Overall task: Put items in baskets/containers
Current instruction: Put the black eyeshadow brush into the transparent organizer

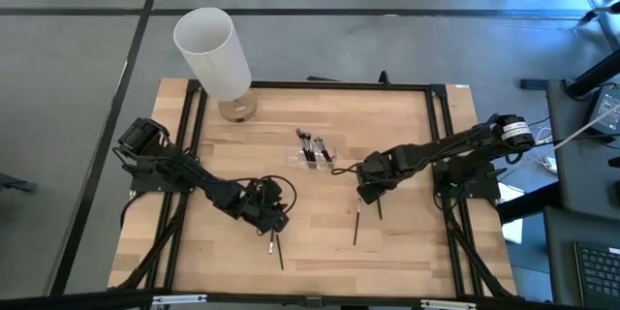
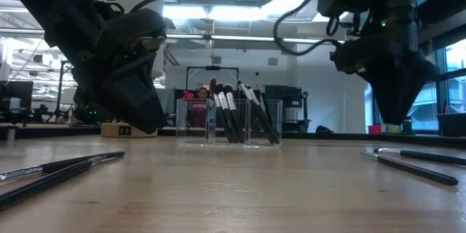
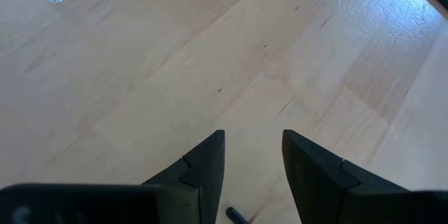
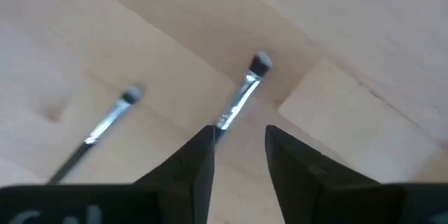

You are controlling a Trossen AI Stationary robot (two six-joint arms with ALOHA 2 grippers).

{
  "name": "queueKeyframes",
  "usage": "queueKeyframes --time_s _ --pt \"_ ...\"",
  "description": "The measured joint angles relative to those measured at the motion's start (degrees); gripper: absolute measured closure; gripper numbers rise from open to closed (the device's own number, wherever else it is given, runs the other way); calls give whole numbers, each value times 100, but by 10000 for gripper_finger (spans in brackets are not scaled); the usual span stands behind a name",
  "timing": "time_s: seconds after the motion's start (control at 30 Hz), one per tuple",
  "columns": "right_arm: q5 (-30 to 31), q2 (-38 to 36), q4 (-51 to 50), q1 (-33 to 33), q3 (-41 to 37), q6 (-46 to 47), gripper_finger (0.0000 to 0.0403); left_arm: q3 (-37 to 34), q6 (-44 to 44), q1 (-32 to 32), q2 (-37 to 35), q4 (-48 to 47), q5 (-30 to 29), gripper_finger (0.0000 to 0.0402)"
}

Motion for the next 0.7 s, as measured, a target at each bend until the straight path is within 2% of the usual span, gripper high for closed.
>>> queueKeyframes --time_s 0.23,0.4,0.5,0.7 --pt "27 331 500 0 -270 9 252 0 0 0 0 -4 0 263" --pt "-389 657 688 2 -369 -80 250 0 1 0 0 -8 2 263" --pt "-409 821 690 2 -345 -211 249 0 2 0 0 -11 -2 263" --pt "-444 984 707 2 -350 -464 278 0 2 0 0 -11 -5 263"
